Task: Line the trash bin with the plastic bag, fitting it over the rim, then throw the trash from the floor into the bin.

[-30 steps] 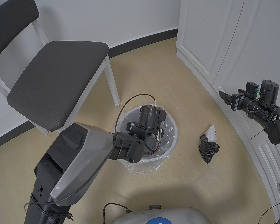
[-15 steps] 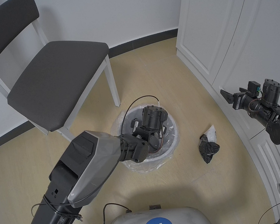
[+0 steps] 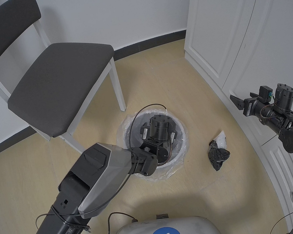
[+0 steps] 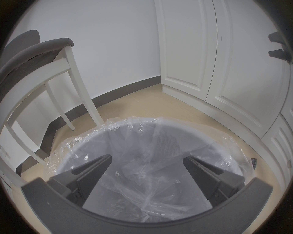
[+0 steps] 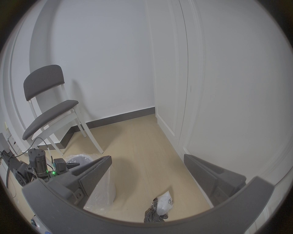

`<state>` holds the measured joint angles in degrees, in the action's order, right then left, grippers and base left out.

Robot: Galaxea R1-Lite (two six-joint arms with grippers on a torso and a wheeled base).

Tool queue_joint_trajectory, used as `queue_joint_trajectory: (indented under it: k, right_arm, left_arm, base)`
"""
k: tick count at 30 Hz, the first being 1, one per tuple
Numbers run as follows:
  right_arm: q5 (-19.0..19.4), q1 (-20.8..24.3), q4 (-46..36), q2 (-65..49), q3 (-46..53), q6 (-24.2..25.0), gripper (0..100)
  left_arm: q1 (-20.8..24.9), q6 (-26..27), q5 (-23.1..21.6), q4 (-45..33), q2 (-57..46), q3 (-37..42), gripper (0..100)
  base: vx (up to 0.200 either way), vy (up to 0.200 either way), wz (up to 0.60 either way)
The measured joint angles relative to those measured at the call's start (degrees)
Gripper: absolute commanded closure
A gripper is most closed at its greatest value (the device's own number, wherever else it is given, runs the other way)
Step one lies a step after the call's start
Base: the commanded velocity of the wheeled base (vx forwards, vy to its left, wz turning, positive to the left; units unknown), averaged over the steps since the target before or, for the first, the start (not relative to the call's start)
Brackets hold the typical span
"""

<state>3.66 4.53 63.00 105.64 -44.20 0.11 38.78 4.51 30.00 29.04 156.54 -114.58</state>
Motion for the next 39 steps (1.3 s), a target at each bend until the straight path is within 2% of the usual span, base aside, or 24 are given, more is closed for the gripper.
queue_joint_trajectory:
  k: [6,13,21,29,35,39]
  right_arm:
    - [0.72,-0.29,-0.02,-0.35,0.46,-0.11,0]
    - [1.62,-0.55,0.0,-1.01,0.96,-0.11,0]
    - [2.06,-0.71,0.0,-1.78,1.6,-0.11,0]
    - [2.58,-0.71,0.0,-2.12,2.06,-0.16,0]
    - [2.61,-0.71,0.0,-2.26,2.08,-0.16,0]
    - [2.58,-0.66,0.0,-2.26,2.08,-0.18,0]
  left_arm:
    - [0.27,-0.24,0.32,-0.11,-0.5,0.5,0]
    - [2.43,-0.22,0.46,-0.2,-1.72,6.42,0]
    - [3.83,-0.27,0.56,-0.2,-1.88,8.61,0]
    - [2.4,-0.28,0.82,-0.02,-3.29,9.64,0]
    - [0.66,-0.3,0.95,0.62,-6.27,13.9,0]
    - [-0.72,0.57,3.77,0.88,-7.95,16.46,0]
  base:
    - [0.0,0.0,0.0]
    - [0.0,0.0,0.0]
    - [0.0,0.0,0.0]
    - [0.0,0.0,0.0]
    - [0.0,0.0,0.0]
    - [0.0,0.0,0.0]
